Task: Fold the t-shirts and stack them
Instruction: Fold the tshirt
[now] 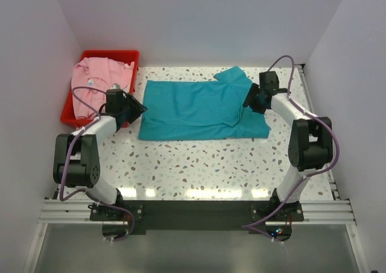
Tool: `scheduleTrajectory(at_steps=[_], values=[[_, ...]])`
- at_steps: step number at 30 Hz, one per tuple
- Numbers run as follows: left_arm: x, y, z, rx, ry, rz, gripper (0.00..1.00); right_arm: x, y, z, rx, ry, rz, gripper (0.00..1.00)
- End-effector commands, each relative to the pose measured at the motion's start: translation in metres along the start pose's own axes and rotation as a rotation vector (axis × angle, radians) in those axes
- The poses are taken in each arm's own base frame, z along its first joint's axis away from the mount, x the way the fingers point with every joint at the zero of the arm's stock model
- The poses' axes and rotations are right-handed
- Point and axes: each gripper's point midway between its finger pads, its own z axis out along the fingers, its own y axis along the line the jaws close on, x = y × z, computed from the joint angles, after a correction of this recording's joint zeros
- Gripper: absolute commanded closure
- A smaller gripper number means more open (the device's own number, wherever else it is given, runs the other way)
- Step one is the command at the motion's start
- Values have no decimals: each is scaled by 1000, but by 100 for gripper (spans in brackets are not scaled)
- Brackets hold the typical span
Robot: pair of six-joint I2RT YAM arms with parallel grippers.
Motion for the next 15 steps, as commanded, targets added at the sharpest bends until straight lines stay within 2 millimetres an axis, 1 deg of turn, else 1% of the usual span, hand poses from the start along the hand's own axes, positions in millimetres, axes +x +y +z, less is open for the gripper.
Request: scheduleTrajectory(at_steps=[1,2,3,7,8,10,12,15], values=[[-6,-17,-19,52,-45,48,48,11,21,-21,-61,-36,-40,48],[0,-20,-20,56,-41,57,49,21,19,-16,-50,-29,-42,51],[2,-23,-23,61,-45,64,50,29,24,-13,-55,-18,-54,53],[23,-26,-26,66,-19,94,52,47,32,-1,-56,11,-65,53],[28,-28,-25,69,-10,104,52,48,34,0,-52,10,-68,53],[35,-25,-24,64,3,109,53,53,34,4,-42,20,-76,53],[39,-24,-24,65,8,114,53,54,33,5,-30,22,-74,53],[42,-23,-23,65,15,119,55,55,32,8,-18,25,-75,56]])
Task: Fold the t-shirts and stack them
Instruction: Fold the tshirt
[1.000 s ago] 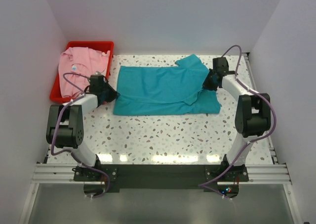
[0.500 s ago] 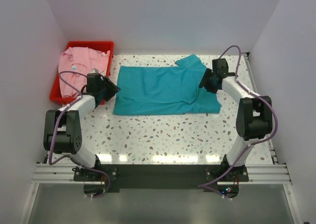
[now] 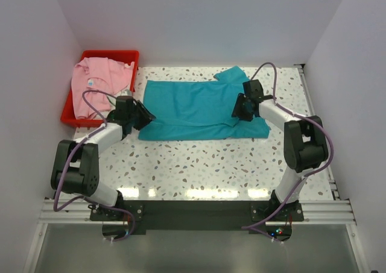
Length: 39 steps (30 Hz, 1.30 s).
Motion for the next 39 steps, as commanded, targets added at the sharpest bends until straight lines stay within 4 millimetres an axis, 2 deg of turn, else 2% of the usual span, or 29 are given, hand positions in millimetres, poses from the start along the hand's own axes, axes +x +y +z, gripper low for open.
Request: scheduleTrajectory(at_steps=[1,7,12,17,21,28,33,36,37,39], values=[[-7,-6,-4,22,-38,38,55,-14,0,4,22,-54,20,57],[-5,-5,-3,20,-38,49,56,-11,-6,-1,37,-61,23,57],[-2,-5,0,24,-25,48,57,-2,-4,6,26,-41,34,57],[-1,-5,0,23,-24,51,57,-2,-2,10,20,-40,42,58],[-1,-4,2,19,-21,53,57,-5,1,13,18,-40,49,75],[-1,-3,2,15,-19,56,58,-13,4,14,22,-46,44,92],[0,-3,3,16,-14,57,59,-19,7,13,19,-54,41,100],[0,-3,3,15,-13,58,59,-20,6,11,23,-55,34,98],[0,-3,3,15,-13,58,59,-21,6,10,26,-58,29,87],[1,-3,3,15,-13,58,59,-22,4,4,30,-72,25,79]])
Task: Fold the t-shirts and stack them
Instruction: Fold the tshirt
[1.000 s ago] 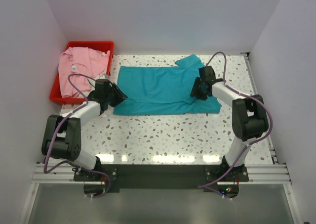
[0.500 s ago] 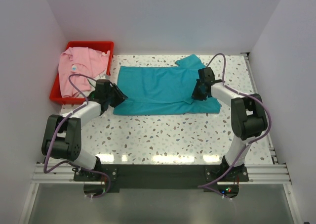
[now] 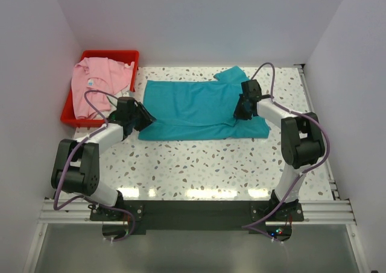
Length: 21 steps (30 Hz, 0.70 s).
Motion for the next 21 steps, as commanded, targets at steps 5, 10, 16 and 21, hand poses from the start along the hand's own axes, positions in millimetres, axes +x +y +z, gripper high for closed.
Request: scheduleTrajectory(at_steps=[5,10,16,21], values=[[-7,-6,1,22,-28,30,59,-17,1,-24,2,-83,-16,71],[-7,-6,2,21,-27,28,59,-5,-2,-20,-2,-61,-9,70],[-6,-5,2,20,-26,27,59,7,-3,-13,-11,-39,-2,69],[-5,-4,3,20,-23,26,59,7,3,-9,-22,-41,0,69]])
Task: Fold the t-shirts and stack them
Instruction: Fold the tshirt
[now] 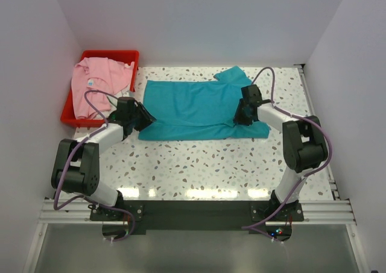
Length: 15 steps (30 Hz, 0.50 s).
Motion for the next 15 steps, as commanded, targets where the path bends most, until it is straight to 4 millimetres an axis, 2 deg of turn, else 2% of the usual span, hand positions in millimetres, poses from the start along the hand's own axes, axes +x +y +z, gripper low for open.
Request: scheduleTrajectory(at_steps=[1,6,7,11,15], values=[[-6,-5,2,22,-25,26,59,-14,15,-2,-42,-55,14,70],[-4,-4,3,19,-22,27,59,-18,19,0,-51,-58,18,74],[-5,-4,2,18,-23,26,59,-18,20,1,-53,-57,19,76],[-5,-4,2,17,-24,27,59,-20,23,3,-57,-56,24,96],[-5,-3,2,14,-24,29,59,-29,29,3,-63,-66,25,100]])
